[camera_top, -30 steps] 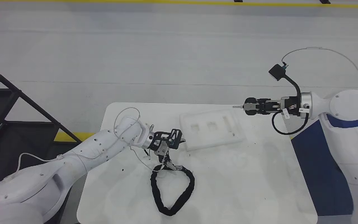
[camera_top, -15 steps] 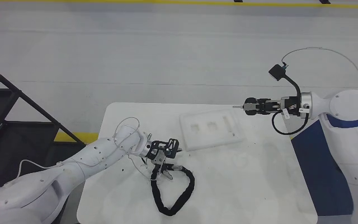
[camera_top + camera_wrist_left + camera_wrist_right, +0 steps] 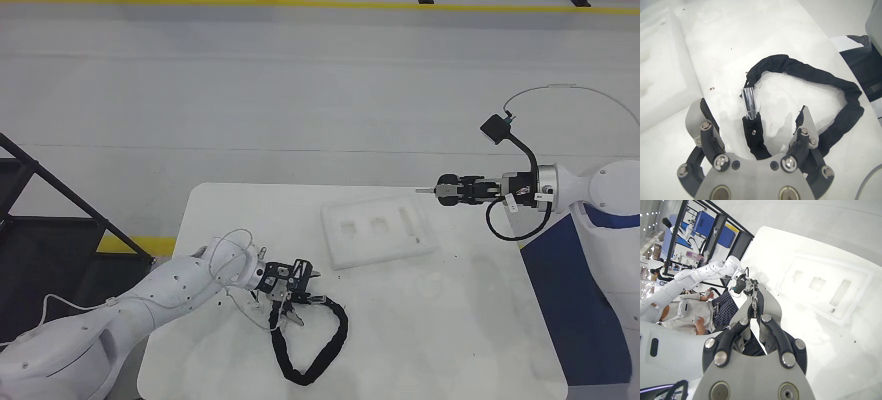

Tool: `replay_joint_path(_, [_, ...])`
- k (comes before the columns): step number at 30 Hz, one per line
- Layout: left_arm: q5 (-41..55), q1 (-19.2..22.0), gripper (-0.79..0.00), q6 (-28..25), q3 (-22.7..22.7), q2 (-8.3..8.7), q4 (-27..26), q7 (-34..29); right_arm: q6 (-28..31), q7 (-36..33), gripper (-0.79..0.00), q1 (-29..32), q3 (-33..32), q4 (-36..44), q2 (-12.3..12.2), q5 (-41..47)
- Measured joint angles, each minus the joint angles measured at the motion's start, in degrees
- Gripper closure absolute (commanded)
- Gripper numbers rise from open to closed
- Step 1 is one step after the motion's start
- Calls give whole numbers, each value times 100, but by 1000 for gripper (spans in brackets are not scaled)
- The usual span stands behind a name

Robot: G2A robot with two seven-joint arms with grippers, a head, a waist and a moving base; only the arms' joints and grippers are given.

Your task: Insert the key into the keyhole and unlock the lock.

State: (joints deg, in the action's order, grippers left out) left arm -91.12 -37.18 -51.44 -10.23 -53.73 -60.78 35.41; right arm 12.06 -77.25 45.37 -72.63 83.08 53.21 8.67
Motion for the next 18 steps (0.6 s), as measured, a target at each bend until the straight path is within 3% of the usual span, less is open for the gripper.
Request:
replay_joint_path(1, [-75, -5, -785, 15, 3, -21, 14, 48, 0, 0, 0, 0, 0, 0, 0, 0])
replay_joint_path(3, [-166, -8, -714, 15, 4, -48, 53, 127, 0, 0, 0, 0, 0, 0, 0, 0])
replay_joint_path(4, [-212, -11, -591, 11, 0, -64, 85, 171, 0, 0, 0, 0, 0, 0, 0, 0])
replay_joint_path(5, [-240, -14, -416, 10, -5, -76, 110, 200, 0, 0, 0, 0, 0, 0, 0, 0])
replay_joint_path(6, [-265, -18, -382, 10, -10, -88, 137, 225, 0, 0, 0, 0, 0, 0, 0, 0])
replay_joint_path(10, [-345, -49, -345, 41, -39, -145, 255, 300, 0, 0, 0, 0, 0, 0, 0, 0])
replay_joint_path(13, [-370, -68, -376, 50, -65, -190, 336, 324, 0, 0, 0, 0, 0, 0, 0, 0])
replay_joint_path(16, [-383, -83, -357, 73, -97, -239, 418, 302, 0, 0, 0, 0, 0, 0, 0, 0])
replay_joint_path(18, [-392, -92, -240, 91, -114, -271, 466, 256, 0, 0, 0, 0, 0, 0, 0, 0])
